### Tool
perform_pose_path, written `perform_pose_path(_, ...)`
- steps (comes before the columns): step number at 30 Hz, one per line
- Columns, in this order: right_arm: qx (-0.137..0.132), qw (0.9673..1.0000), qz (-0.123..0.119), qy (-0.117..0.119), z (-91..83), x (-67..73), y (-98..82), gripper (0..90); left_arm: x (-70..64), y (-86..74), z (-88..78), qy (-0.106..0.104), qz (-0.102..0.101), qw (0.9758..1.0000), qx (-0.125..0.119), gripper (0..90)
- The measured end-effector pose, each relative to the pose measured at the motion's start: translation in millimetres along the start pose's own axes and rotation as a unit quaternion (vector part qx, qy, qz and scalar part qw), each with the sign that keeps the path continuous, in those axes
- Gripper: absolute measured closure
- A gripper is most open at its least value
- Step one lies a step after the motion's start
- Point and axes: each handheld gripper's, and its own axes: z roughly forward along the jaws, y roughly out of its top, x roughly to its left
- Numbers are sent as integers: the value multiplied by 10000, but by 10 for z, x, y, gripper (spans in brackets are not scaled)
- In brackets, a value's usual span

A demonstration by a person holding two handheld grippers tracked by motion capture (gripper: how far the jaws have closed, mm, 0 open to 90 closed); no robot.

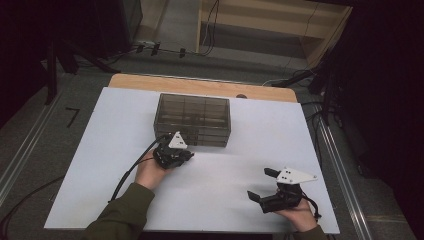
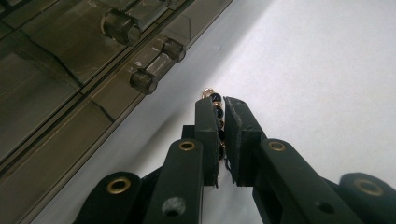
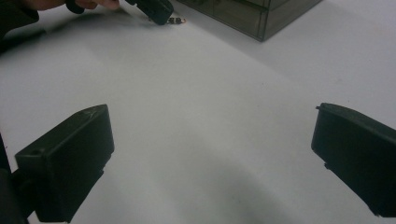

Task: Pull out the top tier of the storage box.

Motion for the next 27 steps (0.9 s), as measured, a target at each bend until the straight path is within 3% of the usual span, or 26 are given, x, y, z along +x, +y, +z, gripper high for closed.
perform_pose_path(11, 1, 10000, 2, -8, -1, -6, -2, 0, 26, 7, -82, -31, -121, 9998, -166, 840)
perform_pose_path(27, 12, 10000, 4, -17, 0, -9, -3, 0, 1, 6, -273, -156, -108, 9996, -190, 840)
